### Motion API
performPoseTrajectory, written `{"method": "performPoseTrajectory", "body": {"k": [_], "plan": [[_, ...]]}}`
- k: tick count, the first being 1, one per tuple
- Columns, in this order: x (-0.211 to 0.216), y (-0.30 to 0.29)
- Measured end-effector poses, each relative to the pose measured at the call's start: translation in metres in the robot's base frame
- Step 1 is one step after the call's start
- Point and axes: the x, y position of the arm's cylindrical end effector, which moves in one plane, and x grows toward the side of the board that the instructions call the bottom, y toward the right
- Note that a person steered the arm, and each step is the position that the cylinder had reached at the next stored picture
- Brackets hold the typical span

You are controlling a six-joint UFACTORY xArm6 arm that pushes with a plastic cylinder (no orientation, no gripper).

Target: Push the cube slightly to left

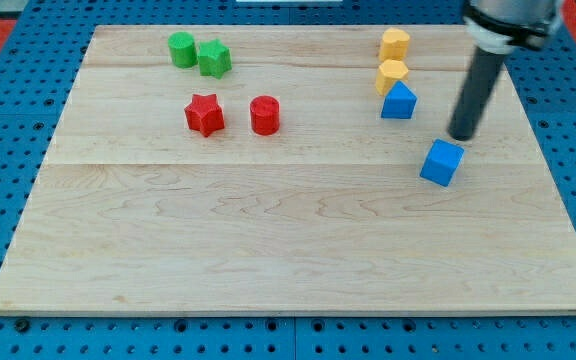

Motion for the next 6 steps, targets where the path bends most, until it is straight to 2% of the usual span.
{"method": "performPoseTrajectory", "body": {"k": [1,2,3,4,5,6], "plan": [[0.06,0.013],[0.07,-0.041],[0.046,-0.088],[0.042,-0.115],[0.075,-0.054],[0.036,-0.038]]}}
